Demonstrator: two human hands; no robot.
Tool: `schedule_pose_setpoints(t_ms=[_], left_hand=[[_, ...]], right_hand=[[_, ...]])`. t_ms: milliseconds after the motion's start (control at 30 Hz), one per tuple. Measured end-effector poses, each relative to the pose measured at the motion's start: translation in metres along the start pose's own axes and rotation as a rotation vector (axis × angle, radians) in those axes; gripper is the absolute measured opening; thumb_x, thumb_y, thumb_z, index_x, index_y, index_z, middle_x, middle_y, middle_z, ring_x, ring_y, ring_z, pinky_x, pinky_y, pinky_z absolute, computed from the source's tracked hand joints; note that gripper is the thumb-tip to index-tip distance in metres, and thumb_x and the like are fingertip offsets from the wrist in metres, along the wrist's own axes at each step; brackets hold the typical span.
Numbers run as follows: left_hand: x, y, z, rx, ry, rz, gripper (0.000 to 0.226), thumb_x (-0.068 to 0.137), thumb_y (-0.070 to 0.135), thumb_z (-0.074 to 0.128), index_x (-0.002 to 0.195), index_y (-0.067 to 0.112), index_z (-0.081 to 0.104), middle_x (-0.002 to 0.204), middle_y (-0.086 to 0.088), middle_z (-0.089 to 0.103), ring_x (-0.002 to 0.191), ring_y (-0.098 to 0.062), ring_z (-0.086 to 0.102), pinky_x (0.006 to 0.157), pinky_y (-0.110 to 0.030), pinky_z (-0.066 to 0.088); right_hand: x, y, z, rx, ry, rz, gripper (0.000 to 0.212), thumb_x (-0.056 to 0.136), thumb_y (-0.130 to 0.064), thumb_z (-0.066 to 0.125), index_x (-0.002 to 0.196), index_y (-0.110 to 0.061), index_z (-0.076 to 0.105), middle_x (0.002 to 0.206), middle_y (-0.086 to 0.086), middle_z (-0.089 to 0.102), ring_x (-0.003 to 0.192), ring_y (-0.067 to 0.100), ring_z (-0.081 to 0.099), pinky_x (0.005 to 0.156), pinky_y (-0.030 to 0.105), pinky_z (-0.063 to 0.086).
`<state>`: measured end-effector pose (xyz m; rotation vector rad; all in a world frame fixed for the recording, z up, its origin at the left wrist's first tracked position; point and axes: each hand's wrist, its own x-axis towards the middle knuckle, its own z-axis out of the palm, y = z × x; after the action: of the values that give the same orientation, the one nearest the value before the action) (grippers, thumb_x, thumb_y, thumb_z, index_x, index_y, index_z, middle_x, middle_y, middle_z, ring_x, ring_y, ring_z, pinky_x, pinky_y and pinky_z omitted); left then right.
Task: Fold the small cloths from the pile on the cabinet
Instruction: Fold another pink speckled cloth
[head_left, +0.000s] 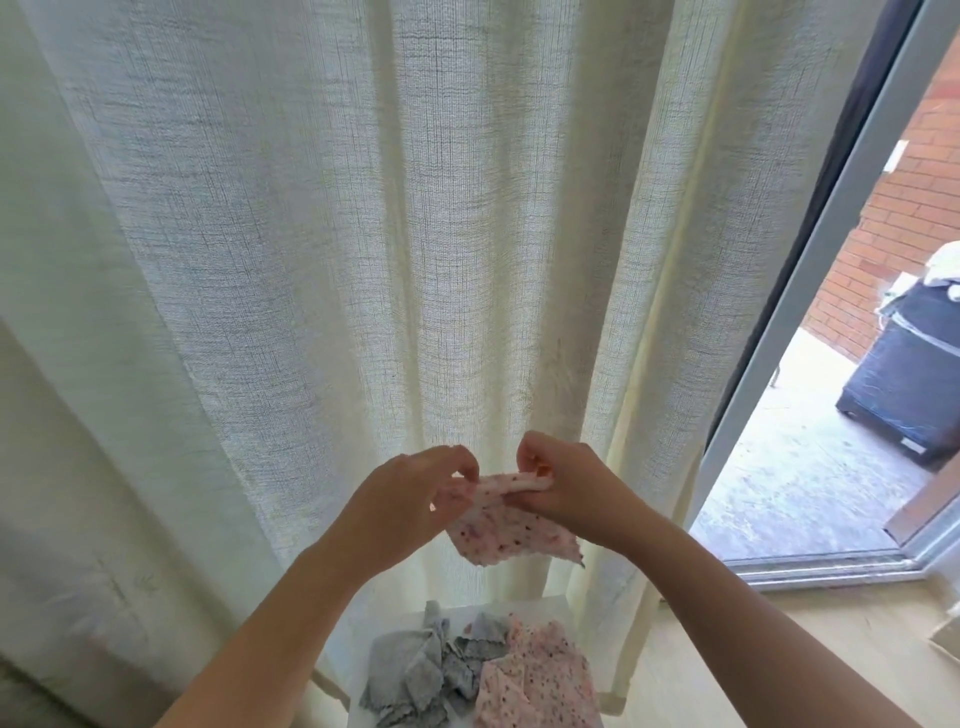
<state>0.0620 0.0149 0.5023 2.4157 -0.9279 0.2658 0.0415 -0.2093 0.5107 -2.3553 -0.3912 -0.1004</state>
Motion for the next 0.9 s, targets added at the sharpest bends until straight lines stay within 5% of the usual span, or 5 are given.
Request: schedule_pose_setpoints(t_ms=[500, 633, 767, 900], left_hand=[[0.005, -0.002, 0.016, 0.142, -0.014, 0.140, 0.020, 0.088, 0.034, 0.066, 0.107, 0.032, 0.068, 0.109, 0.019, 0.066, 0.070, 0.000, 0.063, 0.066, -0.020, 0.050], [0.007, -0.001, 0.019, 0.220, 0.034, 0.153, 0.021, 0.087, 0.034, 0.065, 0.107, 0.034, 0.070, 0.086, 0.016, 0.069, 0.058, -0.004, 0.059, 0.056, -0.022, 0.047], [0.013, -0.004, 0.014, 0.269, 0.029, 0.151, 0.029, 0.092, 0.043, 0.049, 0.103, 0.030, 0.073, 0.077, 0.014, 0.068, 0.060, -0.010, 0.062, 0.054, -0.021, 0.039], [0.022, -0.001, 0.001, 0.344, -0.120, 0.140, 0.025, 0.096, 0.036, 0.053, 0.116, 0.031, 0.068, 0.094, 0.012, 0.067, 0.080, -0.011, 0.062, 0.069, -0.022, 0.038]], right_hand=[[-0.005, 0.008, -0.002, 0.058, 0.126, 0.029, 0.041, 0.084, -0.029, 0.074, 0.065, -0.025, 0.038, 0.057, -0.011, 0.043, 0.053, 0.004, 0.033, 0.051, 0.018, 0.033], [-0.006, 0.014, -0.002, 0.012, 0.155, 0.049, 0.044, 0.082, -0.034, 0.074, 0.062, -0.028, 0.036, 0.057, -0.012, 0.043, 0.054, 0.004, 0.034, 0.053, 0.018, 0.033], [-0.014, 0.019, -0.005, -0.143, 0.092, -0.043, 0.033, 0.082, -0.034, 0.074, 0.070, -0.034, 0.044, 0.097, -0.016, 0.063, 0.087, 0.002, 0.058, 0.075, 0.022, 0.047], [-0.016, 0.017, -0.010, -0.311, 0.131, -0.223, 0.019, 0.081, -0.023, 0.077, 0.081, -0.026, 0.058, 0.125, -0.012, 0.059, 0.113, 0.006, 0.054, 0.089, 0.020, 0.036]])
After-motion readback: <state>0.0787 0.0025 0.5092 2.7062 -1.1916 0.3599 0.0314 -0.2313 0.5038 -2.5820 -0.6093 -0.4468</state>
